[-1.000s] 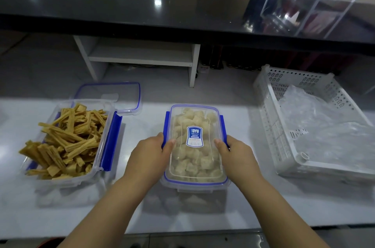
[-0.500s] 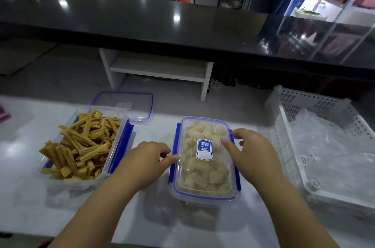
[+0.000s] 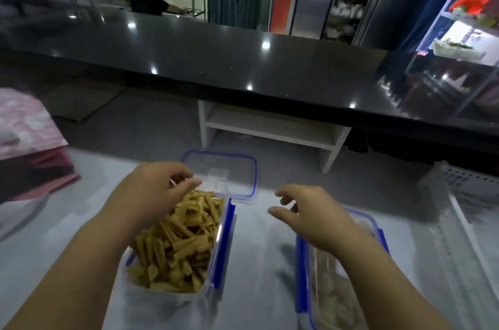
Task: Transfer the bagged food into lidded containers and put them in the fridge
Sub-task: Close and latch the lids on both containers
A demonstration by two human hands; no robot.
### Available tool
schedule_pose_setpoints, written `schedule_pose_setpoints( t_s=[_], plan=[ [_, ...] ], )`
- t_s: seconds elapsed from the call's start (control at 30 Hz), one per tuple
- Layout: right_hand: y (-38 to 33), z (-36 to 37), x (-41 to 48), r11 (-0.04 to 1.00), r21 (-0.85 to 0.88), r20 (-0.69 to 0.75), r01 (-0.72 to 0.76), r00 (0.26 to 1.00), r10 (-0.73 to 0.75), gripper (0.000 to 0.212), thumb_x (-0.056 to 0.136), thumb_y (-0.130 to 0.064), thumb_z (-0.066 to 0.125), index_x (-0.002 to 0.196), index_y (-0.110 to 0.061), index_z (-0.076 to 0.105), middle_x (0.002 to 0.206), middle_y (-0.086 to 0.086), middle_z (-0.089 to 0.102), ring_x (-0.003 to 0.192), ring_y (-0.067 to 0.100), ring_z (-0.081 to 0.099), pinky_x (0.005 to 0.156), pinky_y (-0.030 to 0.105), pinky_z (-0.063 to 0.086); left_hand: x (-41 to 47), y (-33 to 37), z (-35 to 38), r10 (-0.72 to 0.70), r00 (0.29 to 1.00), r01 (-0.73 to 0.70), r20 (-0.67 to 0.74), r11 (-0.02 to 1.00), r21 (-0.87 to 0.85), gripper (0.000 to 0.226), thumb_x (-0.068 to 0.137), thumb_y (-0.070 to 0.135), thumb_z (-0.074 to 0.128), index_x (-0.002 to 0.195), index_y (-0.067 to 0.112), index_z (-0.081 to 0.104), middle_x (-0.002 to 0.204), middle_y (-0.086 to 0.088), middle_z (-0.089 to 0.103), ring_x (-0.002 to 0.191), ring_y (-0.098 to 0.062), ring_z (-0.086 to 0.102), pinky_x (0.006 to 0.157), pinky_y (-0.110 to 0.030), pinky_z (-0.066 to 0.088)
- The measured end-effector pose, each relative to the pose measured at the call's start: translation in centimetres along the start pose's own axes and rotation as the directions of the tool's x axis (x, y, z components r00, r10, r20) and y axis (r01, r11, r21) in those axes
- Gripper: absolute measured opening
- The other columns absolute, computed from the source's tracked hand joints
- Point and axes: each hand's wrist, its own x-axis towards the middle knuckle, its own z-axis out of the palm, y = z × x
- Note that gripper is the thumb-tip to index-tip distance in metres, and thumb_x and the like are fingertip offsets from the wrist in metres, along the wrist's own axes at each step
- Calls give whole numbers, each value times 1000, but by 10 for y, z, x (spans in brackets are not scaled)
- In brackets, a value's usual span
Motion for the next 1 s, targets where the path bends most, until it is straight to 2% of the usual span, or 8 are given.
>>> schedule_pose_setpoints(
  t_s=[0.13,0.2,0.27,0.43,0.63,0.73,0.83,1.0],
  plan=[
    [-17,13,43,992,-12,19,-122,992,122,40,89,-51,53,117,-23,58,111,-4,64,97,17,60,80,31,49,47,-38,-6,-58,996,57,65,998,9,18,87,46,57,86,30,66,82,10,65,77,-6,58,68,-29,51],
    [-19,23,67,977,3,24,-215,976,215,25,89,-45,54,86,-21,57,86,-1,61,76,18,56,64,29,44,71,-57,-1,-108,987,101,121,993,61,25,88,44,55,87,23,67,85,1,67,78,-15,60,70,-33,49],
    [-20,33,87,952,46,35,-303,953,301,31,90,-42,54,71,-18,49,73,0,53,64,17,50,56,29,40,93,-74,6,-137,974,125,181,989,77,27,91,41,54,87,16,66,85,-5,66,78,-20,59,65,-32,44],
    [-15,57,120,888,155,96,-433,901,423,46,89,-40,58,114,-1,59,108,15,66,97,30,63,85,39,53,130,-112,33,-149,933,131,329,989,74,27,93,33,51,87,8,60,80,-6,59,75,-23,55,59,-28,38],
    [-14,75,132,807,284,82,-517,852,517,40,84,-14,67,120,0,57,104,15,66,95,29,63,80,34,51,148,-136,58,-122,928,158,353,984,-76,17,86,17,60,71,15,53,72,-9,62,71,-30,63,70,-41,55],
    [-12,78,130,724,464,46,-510,831,555,45,82,-4,68,125,-4,55,86,6,62,81,25,60,70,30,48,144,-139,60,-95,944,146,316,979,-143,15,81,8,62,68,12,56,67,-10,63,72,-34,66,69,-46,56],
    [-15,74,122,606,676,-10,-419,817,576,31,80,7,66,102,-13,57,73,3,57,64,18,56,57,32,52,136,-136,56,-97,957,179,273,938,-296,13,83,3,59,84,16,56,81,-8,64,74,-30,65,72,-44,55],
    [-24,68,103,596,780,-193,-190,834,518,31,83,2,65,88,-26,52,86,8,65,77,23,65,68,37,57,121,-126,37,-55,976,156,211,851,-501,10,93,23,54,85,28,58,85,0,64,83,-22,64,79,-44,54]
  ],
)
